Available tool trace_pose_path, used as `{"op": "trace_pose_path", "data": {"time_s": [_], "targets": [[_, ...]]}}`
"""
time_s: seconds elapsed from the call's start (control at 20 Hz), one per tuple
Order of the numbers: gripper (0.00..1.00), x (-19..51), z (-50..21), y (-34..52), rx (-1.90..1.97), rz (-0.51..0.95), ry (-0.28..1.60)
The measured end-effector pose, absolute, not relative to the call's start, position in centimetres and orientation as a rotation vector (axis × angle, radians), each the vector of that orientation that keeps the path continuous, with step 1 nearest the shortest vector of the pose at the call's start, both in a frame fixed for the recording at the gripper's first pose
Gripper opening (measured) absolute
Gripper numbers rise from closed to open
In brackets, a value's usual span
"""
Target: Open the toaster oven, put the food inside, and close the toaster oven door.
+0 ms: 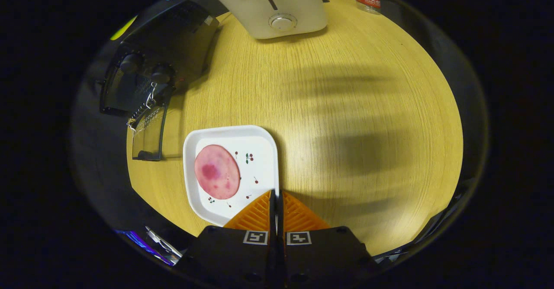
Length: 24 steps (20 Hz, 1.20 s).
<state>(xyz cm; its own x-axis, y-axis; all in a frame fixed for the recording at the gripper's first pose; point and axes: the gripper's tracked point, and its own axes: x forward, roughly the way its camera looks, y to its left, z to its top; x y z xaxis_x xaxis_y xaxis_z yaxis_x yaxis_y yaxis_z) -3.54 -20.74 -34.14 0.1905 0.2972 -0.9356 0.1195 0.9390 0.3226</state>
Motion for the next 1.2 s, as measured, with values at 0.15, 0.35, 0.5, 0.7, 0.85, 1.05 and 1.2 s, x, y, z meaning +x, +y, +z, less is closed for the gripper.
{"op": "trace_pose_path", "data": {"time_s": [0.15,0.35,0.5,0.7,0.85,1.05,1.2], "targets": [[0.02,-4.0,-33.8,-20.8,0.407,0.131,1.343],[0.02,-4.5,-32.4,-21.4,0.571,0.073,1.306],[0.02,-4.8,-30.7,-22.0,0.682,0.032,1.251],[0.02,-5.8,-28.8,-22.1,0.798,-0.014,1.176],[0.02,-7.3,-26.6,-21.2,0.88,-0.039,1.117],[0.02,-9.5,-23.4,-18.5,0.979,-0.024,1.036],[0.02,-10.7,-21.8,-16.0,1.035,-0.013,1.001]]}}
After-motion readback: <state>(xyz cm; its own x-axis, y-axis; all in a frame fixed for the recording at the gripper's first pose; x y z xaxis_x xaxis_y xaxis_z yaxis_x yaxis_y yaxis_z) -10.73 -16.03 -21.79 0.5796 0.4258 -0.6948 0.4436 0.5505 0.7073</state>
